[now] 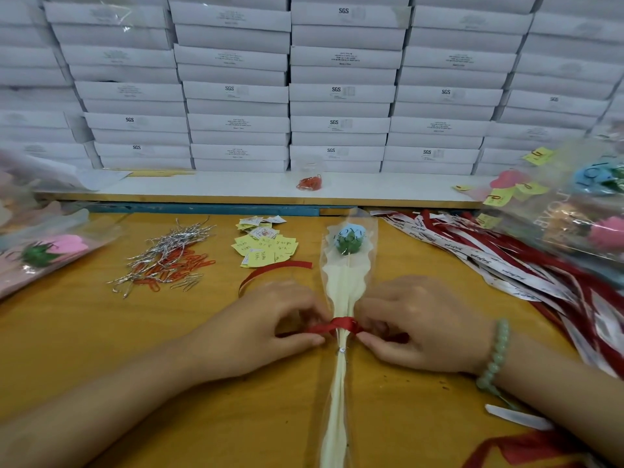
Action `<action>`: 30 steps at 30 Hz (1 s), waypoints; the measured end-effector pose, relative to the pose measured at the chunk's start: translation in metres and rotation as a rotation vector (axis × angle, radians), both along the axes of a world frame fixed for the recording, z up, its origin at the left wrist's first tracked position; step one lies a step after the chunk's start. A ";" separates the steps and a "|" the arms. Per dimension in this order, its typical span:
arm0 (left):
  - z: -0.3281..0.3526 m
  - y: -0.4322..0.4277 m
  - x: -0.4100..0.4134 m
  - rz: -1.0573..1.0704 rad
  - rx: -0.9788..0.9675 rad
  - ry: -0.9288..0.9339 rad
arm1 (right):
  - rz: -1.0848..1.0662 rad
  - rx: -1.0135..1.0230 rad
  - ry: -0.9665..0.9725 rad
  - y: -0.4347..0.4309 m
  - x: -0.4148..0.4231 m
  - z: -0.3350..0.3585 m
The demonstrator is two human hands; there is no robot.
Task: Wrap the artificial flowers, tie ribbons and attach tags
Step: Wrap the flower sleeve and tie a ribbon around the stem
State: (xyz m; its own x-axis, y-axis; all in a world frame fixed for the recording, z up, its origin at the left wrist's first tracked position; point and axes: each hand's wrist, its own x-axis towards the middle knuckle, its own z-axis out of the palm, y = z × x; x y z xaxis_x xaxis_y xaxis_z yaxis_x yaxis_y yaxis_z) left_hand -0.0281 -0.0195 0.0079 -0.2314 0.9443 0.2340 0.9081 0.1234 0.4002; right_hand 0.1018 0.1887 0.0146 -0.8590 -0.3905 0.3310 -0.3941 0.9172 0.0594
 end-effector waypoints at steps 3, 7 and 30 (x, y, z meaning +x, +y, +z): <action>0.003 -0.001 -0.001 -0.032 -0.021 -0.158 | 0.056 0.002 -0.016 -0.001 0.000 -0.001; 0.009 -0.003 0.001 -0.084 -0.022 -0.407 | 0.102 -0.023 -0.051 -0.004 0.002 0.000; 0.021 -0.008 0.006 -0.180 -0.178 -0.528 | -0.017 -0.552 -0.530 -0.006 -0.002 0.002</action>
